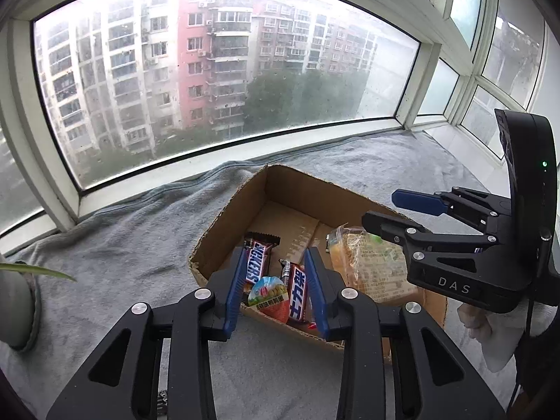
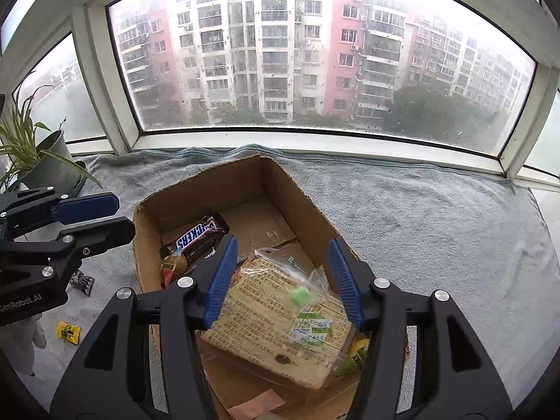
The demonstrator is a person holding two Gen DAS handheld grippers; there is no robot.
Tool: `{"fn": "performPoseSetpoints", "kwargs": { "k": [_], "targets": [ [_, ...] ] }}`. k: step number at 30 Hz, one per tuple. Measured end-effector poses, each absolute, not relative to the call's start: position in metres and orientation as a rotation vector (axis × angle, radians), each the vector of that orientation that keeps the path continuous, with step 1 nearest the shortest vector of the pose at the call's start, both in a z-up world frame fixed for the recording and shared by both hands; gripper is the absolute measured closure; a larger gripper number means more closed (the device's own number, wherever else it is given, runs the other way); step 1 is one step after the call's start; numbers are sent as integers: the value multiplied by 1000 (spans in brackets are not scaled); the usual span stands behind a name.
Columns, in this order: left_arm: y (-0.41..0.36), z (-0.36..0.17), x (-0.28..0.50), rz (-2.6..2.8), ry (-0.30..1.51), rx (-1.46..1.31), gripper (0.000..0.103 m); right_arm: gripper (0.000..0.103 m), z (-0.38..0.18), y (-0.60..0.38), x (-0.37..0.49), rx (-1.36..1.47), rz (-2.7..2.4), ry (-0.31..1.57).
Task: Organize snacks
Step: 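Open both grippers to drop the round candy and clear bag into the box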
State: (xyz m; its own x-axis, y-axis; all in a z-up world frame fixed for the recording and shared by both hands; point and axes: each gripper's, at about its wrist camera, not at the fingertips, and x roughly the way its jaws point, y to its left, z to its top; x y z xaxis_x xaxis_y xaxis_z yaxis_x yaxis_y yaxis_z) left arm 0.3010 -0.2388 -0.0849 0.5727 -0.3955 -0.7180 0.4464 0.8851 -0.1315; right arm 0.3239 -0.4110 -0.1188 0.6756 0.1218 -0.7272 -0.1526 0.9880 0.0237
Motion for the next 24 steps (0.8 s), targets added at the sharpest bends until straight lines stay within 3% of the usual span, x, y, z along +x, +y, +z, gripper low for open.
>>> {"fn": "performPoseSetpoints", "kwargs": {
  "k": [24],
  "targets": [
    [-220,-50,263,-484,759,62,70,45,-79,-401,281,-31,147,777]
  ]
}}
